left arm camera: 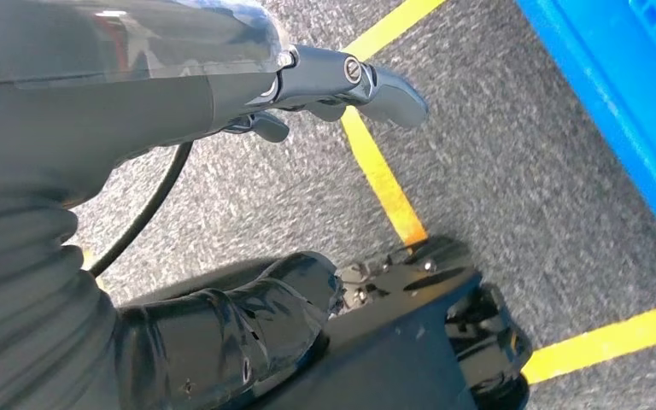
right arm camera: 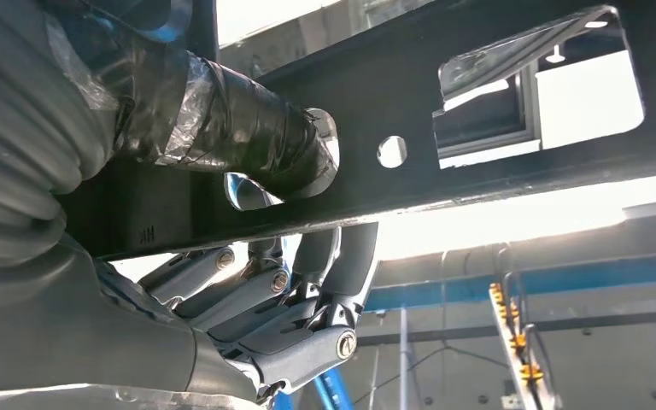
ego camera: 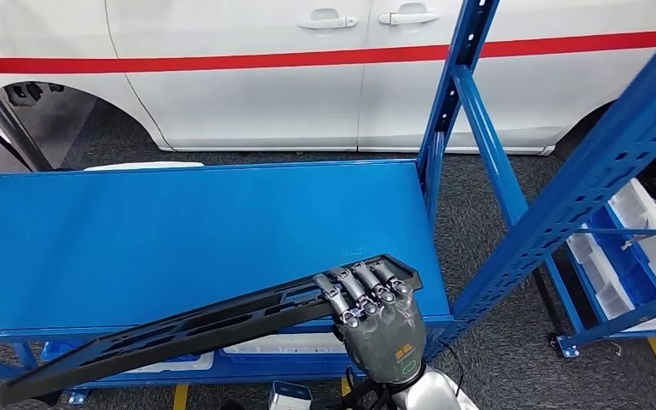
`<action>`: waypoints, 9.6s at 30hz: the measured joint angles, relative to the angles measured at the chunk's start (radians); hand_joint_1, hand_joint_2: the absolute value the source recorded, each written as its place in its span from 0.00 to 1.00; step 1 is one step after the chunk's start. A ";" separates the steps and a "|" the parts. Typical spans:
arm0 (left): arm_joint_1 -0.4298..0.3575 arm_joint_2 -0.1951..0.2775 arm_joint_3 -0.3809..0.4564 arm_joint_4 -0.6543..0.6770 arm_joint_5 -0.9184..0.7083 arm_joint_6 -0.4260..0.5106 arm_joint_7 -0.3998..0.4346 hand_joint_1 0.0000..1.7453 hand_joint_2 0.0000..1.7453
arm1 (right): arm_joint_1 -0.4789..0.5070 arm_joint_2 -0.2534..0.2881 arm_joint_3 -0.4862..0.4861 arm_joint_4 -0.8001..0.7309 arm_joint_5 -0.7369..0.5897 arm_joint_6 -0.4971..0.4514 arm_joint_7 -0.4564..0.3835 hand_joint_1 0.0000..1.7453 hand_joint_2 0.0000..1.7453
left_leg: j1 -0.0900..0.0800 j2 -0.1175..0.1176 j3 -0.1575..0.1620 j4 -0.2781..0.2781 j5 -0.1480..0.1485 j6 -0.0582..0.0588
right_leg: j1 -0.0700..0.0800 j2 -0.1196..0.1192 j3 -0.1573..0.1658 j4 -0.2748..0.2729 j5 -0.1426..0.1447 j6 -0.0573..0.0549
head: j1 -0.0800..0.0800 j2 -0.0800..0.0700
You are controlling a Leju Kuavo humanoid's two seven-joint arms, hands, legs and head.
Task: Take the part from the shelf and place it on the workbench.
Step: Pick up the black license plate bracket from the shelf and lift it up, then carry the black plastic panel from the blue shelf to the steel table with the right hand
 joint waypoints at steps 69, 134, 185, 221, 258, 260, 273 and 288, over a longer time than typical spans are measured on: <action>-0.002 0.001 -0.001 0.000 -0.008 -0.002 0.001 0.00 1.00 | -0.044 0.014 0.019 0.074 -0.007 0.000 -0.013 1.00 1.00 | -0.005 0.009 -0.029 0.229 -0.153 -0.011 | 0.002 -0.008 -0.068 0.002 0.054 -0.017 | -0.004 0.000; -0.004 -0.001 0.000 0.000 -0.007 0.009 0.002 0.00 1.00 | -0.026 0.061 0.014 0.157 -0.183 0.000 -0.185 1.00 1.00 | -0.004 0.006 0.090 0.047 -0.086 -0.017 | 0.006 -0.014 -0.078 -0.005 0.071 -0.005 | -0.005 0.000; 0.003 0.000 0.000 0.000 -0.008 0.013 -0.004 0.00 1.00 | -0.008 0.051 0.016 0.177 -0.240 0.000 -0.173 1.00 1.00 | -0.008 0.114 0.082 -0.020 -0.069 0.004 | 0.025 -0.059 -0.043 -0.007 0.034 0.009 | 0.001 0.000; 0.004 0.004 0.000 0.000 -0.006 0.015 -0.006 0.00 1.00 | 0.033 0.052 -0.039 0.150 -0.224 -0.001 -0.193 1.00 1.00 | 0.001 0.021 -0.007 0.177 -0.188 -0.013 | 0.011 0.000 -0.049 -0.016 0.049 -0.014 | 0.007 0.000; 0.010 0.006 0.001 0.000 0.001 0.016 -0.014 0.00 1.00 | 0.094 0.066 -0.146 0.085 -0.217 -0.001 -0.233 1.00 1.00 | 0.002 -0.041 0.019 0.059 -0.069 0.008 | 0.016 0.087 -0.048 0.001 0.041 -0.011 | 0.011 0.000; 0.007 0.007 0.001 0.000 0.001 0.016 -0.014 0.00 1.00 | 0.094 0.068 -0.147 0.086 -0.216 -0.001 -0.233 1.00 1.00 | 0.000 -0.068 0.040 0.006 -0.060 0.011 | 0.013 0.106 -0.056 0.004 0.042 -0.002 | 0.012 0.000; 0.003 0.006 0.002 0.000 0.001 0.015 -0.014 0.00 1.00 | 0.095 0.067 -0.151 0.088 -0.217 -0.001 -0.229 1.00 1.00 | -0.002 0.080 0.062 -0.015 -0.062 0.025 | 0.003 -0.042 -0.086 0.061 0.034 0.035 | 0.017 0.000; 0.003 0.007 0.002 0.000 -0.004 0.015 -0.012 0.00 1.00 | 0.090 0.067 -0.150 0.109 -0.216 0.000 -0.208 1.00 1.00 | 0.001 -0.031 0.009 0.096 -0.088 0.004 | 0.016 0.081 -0.057 0.004 0.049 -0.015 | 0.015 0.000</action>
